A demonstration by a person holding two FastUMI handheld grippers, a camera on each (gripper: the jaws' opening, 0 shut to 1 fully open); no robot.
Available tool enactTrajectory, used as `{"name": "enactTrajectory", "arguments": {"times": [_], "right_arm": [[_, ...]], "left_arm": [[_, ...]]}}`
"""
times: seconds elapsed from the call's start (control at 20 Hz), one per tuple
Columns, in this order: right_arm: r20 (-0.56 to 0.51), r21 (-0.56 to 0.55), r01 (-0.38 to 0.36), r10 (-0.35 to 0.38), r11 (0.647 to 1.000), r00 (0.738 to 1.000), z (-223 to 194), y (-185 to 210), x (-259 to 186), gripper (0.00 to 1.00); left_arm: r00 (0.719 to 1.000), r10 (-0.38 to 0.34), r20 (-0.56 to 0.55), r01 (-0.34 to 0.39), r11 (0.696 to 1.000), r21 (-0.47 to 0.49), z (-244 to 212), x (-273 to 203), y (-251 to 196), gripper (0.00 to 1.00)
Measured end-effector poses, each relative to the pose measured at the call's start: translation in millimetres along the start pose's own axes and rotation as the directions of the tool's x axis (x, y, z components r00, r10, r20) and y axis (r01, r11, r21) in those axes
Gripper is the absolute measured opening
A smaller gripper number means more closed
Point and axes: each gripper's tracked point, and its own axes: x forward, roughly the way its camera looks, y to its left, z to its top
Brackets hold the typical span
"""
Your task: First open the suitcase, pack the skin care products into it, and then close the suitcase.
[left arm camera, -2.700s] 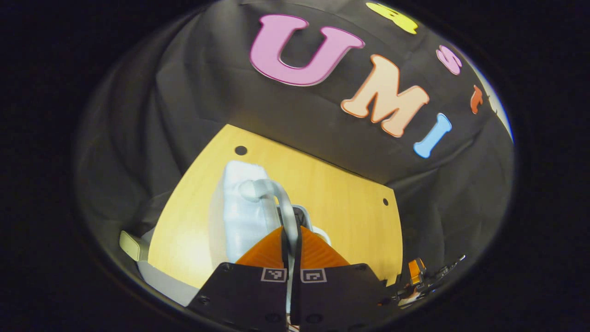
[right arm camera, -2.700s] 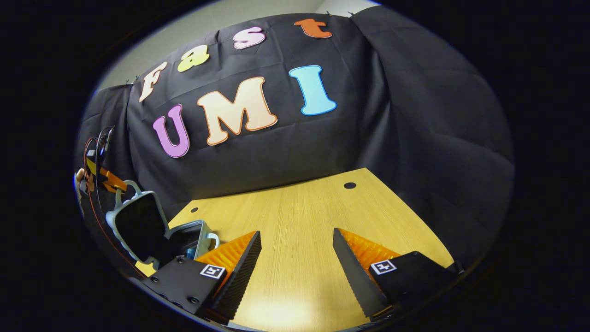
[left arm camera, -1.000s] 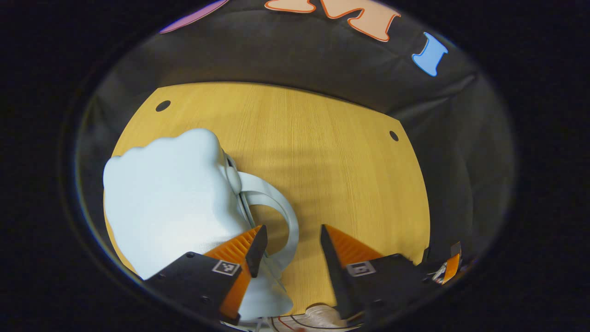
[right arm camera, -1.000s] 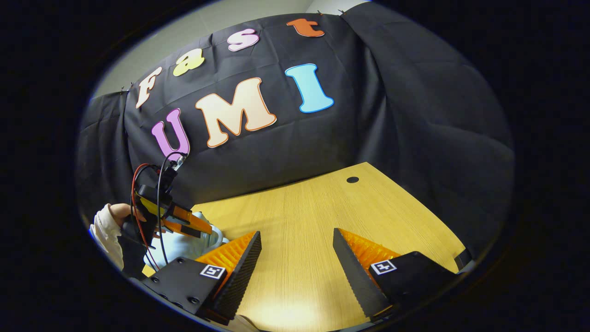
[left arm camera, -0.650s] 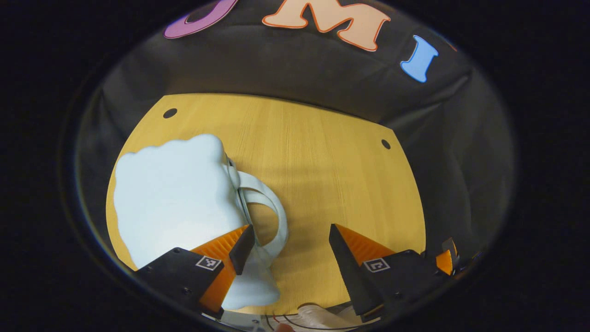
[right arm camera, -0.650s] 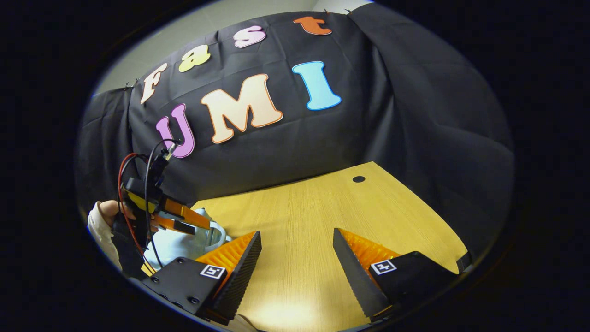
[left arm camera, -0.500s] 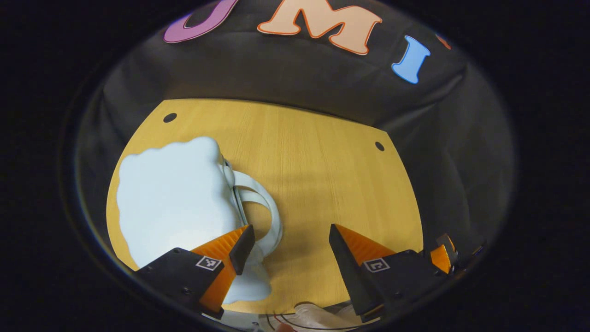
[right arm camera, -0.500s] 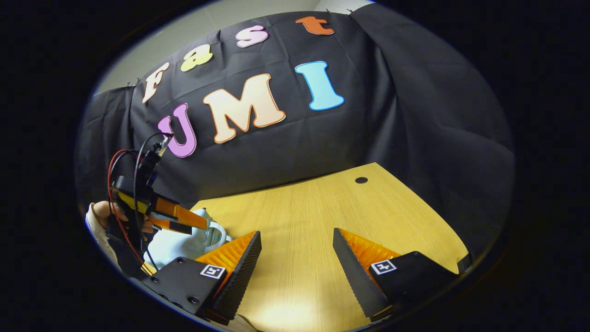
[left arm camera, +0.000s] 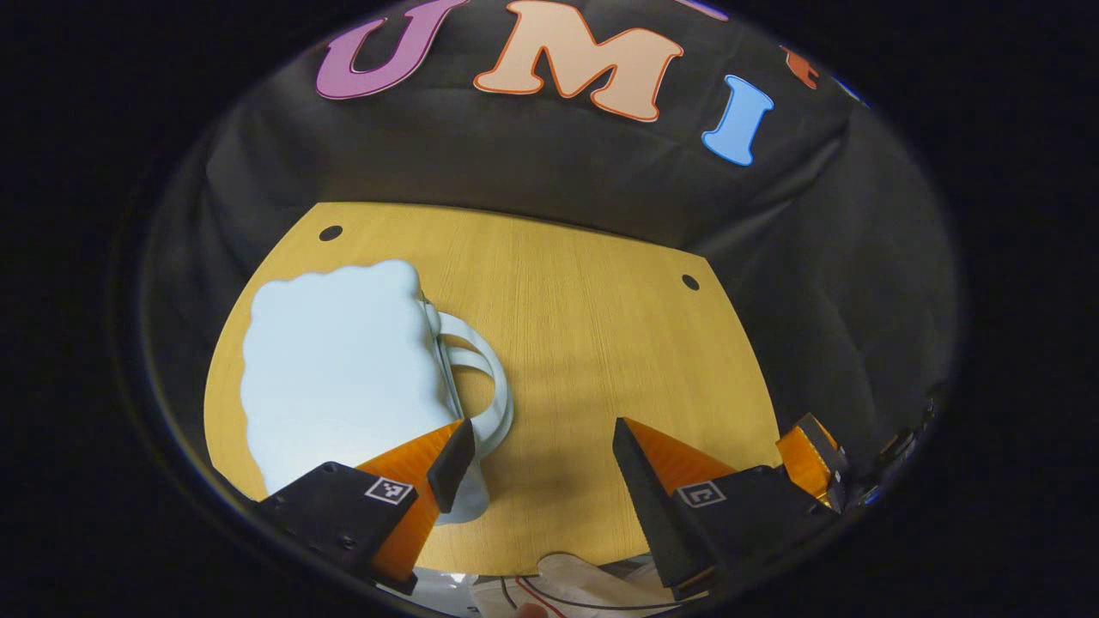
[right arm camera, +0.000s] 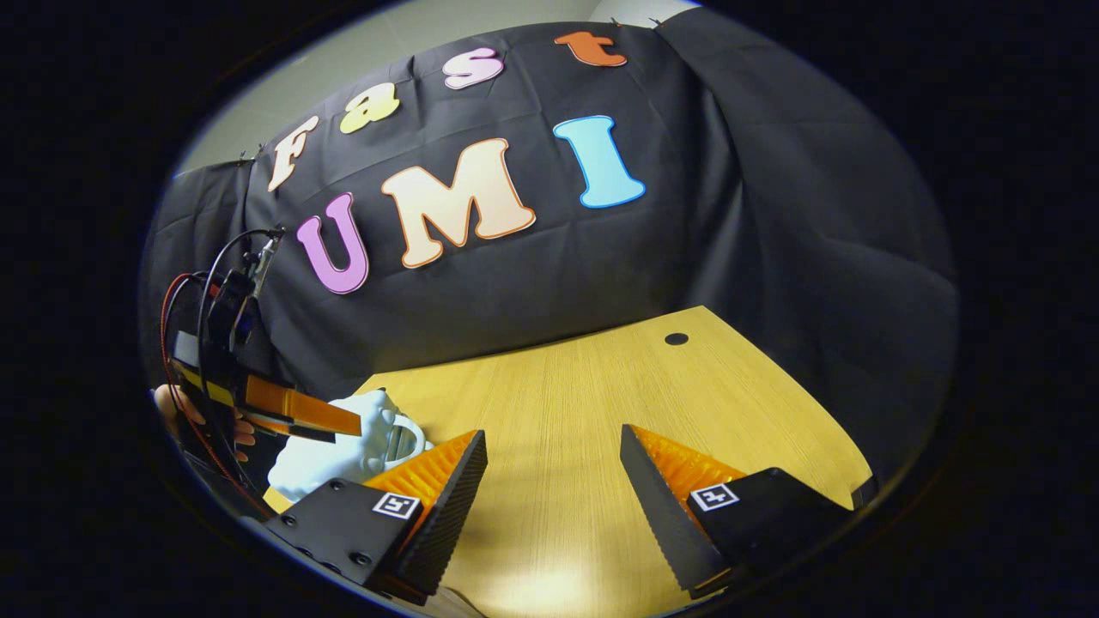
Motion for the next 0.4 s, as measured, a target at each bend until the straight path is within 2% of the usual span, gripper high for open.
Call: {"name": "enactTrajectory", "arguments": {"times": [0.4], "right_arm": [[0.025, 0.026, 0.011, -0.012, 1.0, 1.0, 10.2, 7.5, -5.9, 0.98]], "left_arm": [[0.999, -0.028, -0.036, 0.03, 0.999, 0.044, -13.1, -6.1, -6.2, 0.95]]}}
